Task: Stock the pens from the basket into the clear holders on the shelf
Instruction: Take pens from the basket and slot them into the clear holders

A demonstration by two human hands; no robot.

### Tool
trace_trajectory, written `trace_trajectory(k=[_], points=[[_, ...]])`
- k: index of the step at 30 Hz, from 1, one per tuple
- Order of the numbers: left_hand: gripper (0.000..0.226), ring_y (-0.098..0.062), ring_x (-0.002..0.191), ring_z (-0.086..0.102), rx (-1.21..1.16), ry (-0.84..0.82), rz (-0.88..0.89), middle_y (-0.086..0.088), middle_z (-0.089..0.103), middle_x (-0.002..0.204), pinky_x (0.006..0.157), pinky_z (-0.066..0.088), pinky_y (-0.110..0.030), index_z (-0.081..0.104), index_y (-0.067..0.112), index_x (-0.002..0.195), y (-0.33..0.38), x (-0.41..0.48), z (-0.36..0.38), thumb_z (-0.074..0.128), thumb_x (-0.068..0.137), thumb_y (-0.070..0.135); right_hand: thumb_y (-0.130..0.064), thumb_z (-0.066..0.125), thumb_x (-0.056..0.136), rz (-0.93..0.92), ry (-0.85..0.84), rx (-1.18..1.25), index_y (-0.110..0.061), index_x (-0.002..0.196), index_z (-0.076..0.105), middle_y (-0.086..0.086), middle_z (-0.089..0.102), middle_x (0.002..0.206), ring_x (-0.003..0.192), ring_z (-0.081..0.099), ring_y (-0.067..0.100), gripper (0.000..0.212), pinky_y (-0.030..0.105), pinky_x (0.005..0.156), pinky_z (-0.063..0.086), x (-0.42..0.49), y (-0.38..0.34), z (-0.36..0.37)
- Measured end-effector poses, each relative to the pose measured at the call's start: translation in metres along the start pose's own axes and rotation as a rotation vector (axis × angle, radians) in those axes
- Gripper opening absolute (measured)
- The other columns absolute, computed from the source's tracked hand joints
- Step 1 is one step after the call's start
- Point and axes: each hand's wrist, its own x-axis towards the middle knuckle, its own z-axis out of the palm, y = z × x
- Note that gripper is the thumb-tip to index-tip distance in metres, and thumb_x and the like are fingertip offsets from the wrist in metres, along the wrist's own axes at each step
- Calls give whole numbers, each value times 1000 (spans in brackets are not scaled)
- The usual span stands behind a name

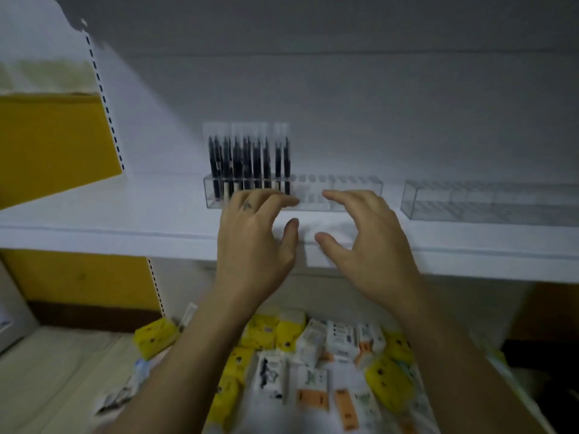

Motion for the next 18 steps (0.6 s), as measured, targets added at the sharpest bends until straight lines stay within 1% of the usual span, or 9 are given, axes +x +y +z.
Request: trace_trajectory(k=[3,5,8,10,12,15,18], points=[[20,-25,98,50,-53,-14,-25,-1,62,100,77,44,-40,67,17,102,11,-39,6,62,84,24,-29,67,82,-5,53,-3,-25,127,57,-4,56,119,112,50,15,47,38,97,43,-33,5,2],[19,-25,93,50,-70,-37,-6,-2,59,95,75,44,-41,67,17,101,15,-64,12,62,85,23,-24,66,82,-47,113,12,-21,121,62,-3,58,111,104,56,16,39,39,91,48,-54,9,3],[18,-26,89,52,-65,-89,20,-1,58,92,72,43,-40,67,19,101,18,-98,25,60,85,26,-17,67,83,-96,183,-7,-15,114,66,-1,62,105,100,58,17,31,34,87,49,-84,16,8],[21,-24,90,51,-60,-145,11,-1,59,94,71,43,-37,66,20,102,19,-119,34,58,86,29,-18,67,83,-70,169,-23,-14,113,67,0,63,106,101,57,16,31,30,89,47,-104,22,15],[24,-21,94,50,-43,-233,-11,0,62,100,74,43,-36,65,21,106,20,-140,44,58,85,32,-22,66,82,-3,106,-60,-15,114,66,0,63,107,102,55,15,33,28,89,45,-126,32,26],[28,-22,98,54,-40,-396,-80,1,64,105,79,46,-38,65,22,108,17,-174,62,60,82,33,-31,63,81,147,-65,-108,-19,119,64,-1,60,114,106,50,14,39,29,91,43,-164,57,45],[31,-25,102,57,-13,-557,-126,3,65,104,82,44,-39,66,24,107,15,-210,79,58,80,38,-32,66,84,266,-279,-144,-22,128,58,-3,53,128,120,47,18,45,30,101,37,-199,81,62]])
